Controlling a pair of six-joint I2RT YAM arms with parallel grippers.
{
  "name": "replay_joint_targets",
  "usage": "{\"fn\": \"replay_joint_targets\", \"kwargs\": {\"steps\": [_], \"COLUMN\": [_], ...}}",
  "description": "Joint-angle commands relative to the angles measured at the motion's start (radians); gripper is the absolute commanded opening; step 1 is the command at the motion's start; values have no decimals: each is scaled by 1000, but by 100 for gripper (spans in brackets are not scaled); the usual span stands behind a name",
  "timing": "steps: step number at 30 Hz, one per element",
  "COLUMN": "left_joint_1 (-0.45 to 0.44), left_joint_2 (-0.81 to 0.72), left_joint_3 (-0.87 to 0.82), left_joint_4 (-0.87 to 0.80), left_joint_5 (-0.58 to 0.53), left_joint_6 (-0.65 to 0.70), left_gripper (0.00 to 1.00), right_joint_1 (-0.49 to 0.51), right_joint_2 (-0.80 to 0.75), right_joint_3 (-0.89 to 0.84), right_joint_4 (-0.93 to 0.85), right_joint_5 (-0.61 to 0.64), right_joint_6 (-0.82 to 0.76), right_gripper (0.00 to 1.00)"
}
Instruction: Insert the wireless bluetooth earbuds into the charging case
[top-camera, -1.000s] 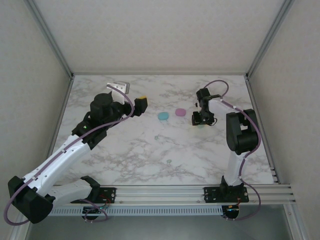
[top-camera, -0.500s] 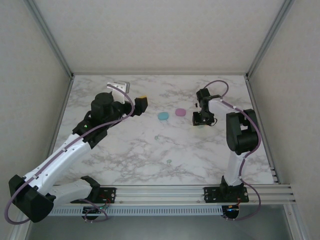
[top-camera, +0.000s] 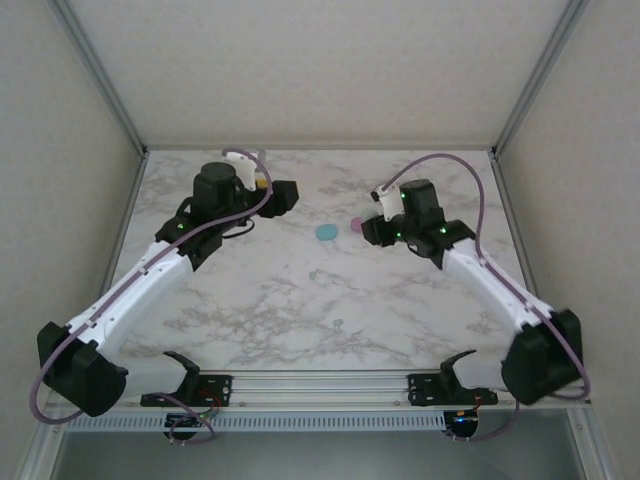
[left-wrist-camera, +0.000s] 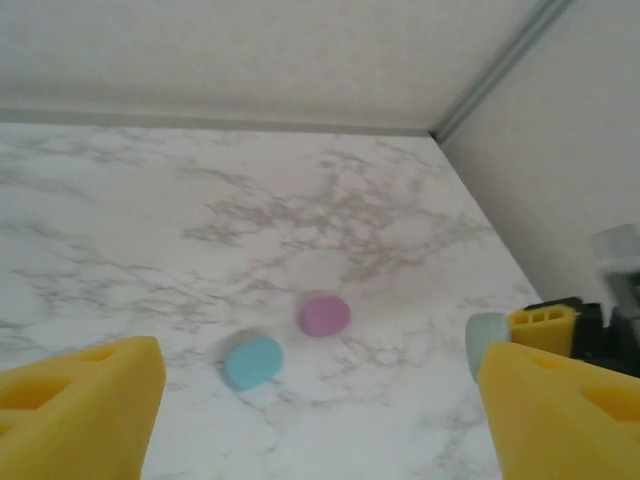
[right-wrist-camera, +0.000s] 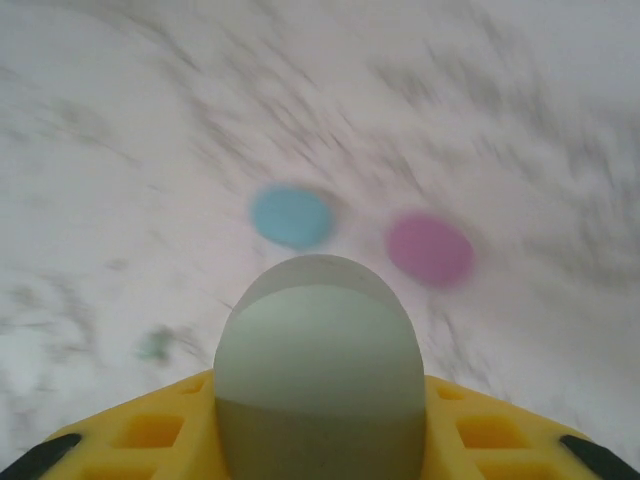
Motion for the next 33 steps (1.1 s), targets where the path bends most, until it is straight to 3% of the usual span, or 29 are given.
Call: {"fn": "replay_joint_targets", "kwargs": {"steps": [1, 5, 11, 33], "left_joint_1": [3, -9, -50, -146], "left_joint_2": [15, 45, 100, 242], "left_joint_3": [41, 60, 101, 240], "left_joint_4": [40, 91, 73, -106], "left_joint_5": [170, 277, 389, 508], "left_joint_6": [-87, -105, -68, 24], "left_gripper": [79, 76, 72, 64], "right_joint_1": [36, 76, 123, 163], "right_joint_2": [-106, -182, -169, -146], "right_joint_3": [-78, -104, -49, -36], "right_joint_4": [178, 238, 201, 271], "right_joint_5": [-116, -151, -140, -81], "right_joint_6": [-165, -259, -301, -268], "right_gripper": [30, 30, 30, 30]}}
